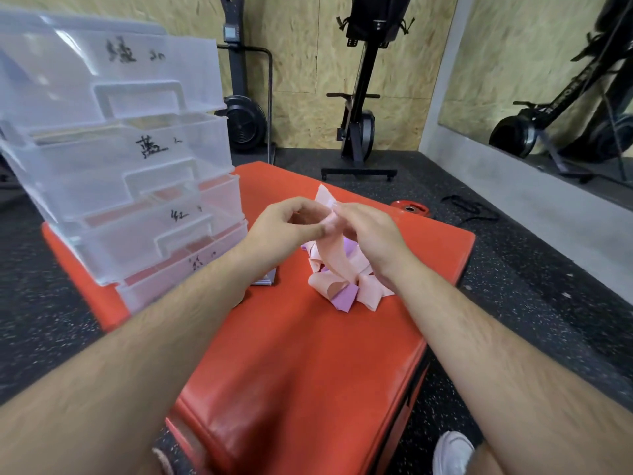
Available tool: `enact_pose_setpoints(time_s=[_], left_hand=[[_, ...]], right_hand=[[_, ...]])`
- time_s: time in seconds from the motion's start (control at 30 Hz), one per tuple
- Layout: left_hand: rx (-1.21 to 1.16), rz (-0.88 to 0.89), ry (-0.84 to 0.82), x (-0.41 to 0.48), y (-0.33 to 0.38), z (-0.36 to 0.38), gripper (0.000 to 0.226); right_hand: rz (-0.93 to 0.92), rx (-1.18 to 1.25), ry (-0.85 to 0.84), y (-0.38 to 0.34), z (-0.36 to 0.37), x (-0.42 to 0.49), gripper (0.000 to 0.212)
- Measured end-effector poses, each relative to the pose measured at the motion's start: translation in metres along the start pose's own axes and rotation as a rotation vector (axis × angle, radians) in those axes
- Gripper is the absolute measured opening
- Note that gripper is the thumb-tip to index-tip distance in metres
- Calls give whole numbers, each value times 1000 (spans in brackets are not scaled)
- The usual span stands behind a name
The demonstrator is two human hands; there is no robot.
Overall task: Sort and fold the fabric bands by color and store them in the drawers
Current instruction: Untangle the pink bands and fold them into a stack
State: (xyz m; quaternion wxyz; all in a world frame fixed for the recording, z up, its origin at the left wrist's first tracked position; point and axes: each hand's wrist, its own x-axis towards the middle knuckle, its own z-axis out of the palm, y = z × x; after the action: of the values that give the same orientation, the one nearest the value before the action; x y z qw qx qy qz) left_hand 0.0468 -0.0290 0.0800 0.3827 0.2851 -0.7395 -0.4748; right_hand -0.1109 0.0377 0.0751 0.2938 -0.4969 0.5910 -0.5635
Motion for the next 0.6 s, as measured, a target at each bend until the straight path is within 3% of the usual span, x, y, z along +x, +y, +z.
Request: enact_pose_setpoints(time_s=[0.23,0.33,0.43,0.6], left_hand=[[16,-23,136,-2,-7,-11,15],[33,-62,194,-1,-6,-16,38],[-23,-186,84,-4,-5,-18,59],[-56,-130,-39,-11,4,-11,23]], right_hand=[[-9,-50,51,9,7,-3,18],[11,-17,81,3,5,-6,16],[10,-6,49,0,2,-6,22],[-19,-66,-43,-6,0,-12,23]])
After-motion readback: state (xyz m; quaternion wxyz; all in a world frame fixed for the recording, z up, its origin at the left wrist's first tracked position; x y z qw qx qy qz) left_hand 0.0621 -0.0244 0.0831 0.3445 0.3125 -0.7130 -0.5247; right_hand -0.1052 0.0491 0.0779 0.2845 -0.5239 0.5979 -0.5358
